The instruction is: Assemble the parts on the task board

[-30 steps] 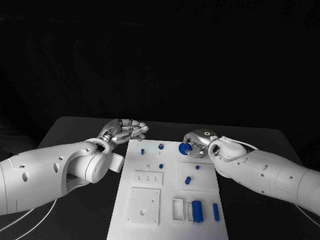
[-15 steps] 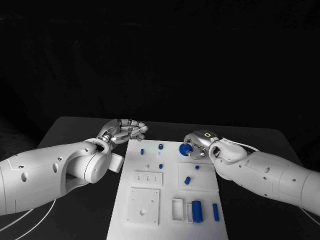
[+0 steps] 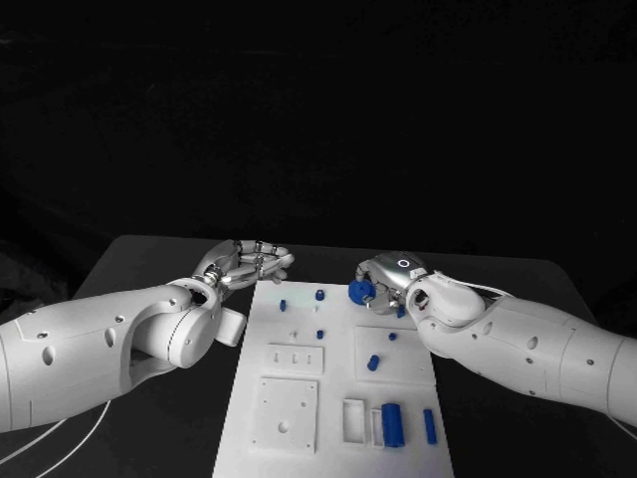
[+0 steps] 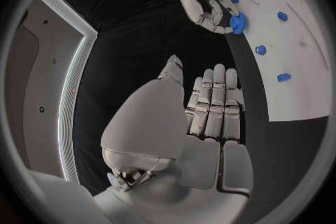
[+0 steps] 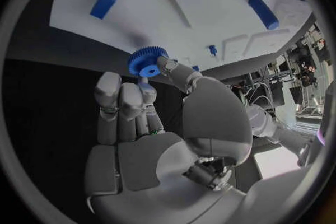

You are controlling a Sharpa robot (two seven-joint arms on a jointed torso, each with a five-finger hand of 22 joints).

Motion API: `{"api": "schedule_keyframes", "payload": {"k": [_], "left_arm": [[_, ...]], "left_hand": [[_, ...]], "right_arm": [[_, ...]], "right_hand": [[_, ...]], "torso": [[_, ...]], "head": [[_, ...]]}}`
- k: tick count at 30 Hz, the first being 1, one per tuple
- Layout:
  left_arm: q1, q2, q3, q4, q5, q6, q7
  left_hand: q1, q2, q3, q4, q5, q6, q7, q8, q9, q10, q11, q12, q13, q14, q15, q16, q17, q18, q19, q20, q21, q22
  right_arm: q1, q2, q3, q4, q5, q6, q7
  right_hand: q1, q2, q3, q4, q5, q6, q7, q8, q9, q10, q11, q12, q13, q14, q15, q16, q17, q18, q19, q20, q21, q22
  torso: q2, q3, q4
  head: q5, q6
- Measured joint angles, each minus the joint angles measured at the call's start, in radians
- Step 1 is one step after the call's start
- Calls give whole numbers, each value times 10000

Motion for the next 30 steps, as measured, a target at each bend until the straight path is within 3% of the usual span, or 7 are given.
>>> {"api": "schedule_keyframes", "payload": {"k": [6, 16, 30], "left_arm": [[1, 26, 0, 11, 0, -3, 0], [4, 64, 3, 2, -1, -5, 2], [46, 207, 86, -9, -1, -11, 2]], "left_hand": [[0, 0, 0, 0, 0, 0, 0, 0, 0, 0, 0, 0, 0, 0, 0, 0, -1, -3, 0, 0, 0, 5], [0, 0, 0, 0, 0, 0, 0, 0, 0, 0, 0, 0, 0, 0, 0, 0, -2, -11, 0, 0, 0, 7], [0, 0, 0, 0, 0, 0, 0, 0, 1, 0, 0, 0, 0, 0, 0, 0, 8, -64, 0, 0, 0, 6]], "right_arm": [[-23, 439, -21, 45, -224, -46, -129], [-62, 956, -32, 203, -459, -169, -269], [-277, 1466, -136, -146, -561, -163, -324]], "right_hand": [[13, -198, 107, 192, 0, 42, -41, -1, 7, 34, 0, -37, -10, 8, 7, 0, 0, 0, 68, -35, 0, 0], [13, -198, 149, 234, 0, 65, -64, -6, 24, 69, 2, -38, -9, -21, -24, -36, -1, 0, 70, -36, 35, -1], [53, -238, 149, 289, 0, 79, -78, -9, 20, 95, -7, -75, -8, -20, -22, -36, -2, 1, 87, -18, 35, -1]], "torso": [[6, -5, 14], [8, -36, 50], [8, -49, 48]], "head": [[40, 22], [123, 33], [221, 22]]}}
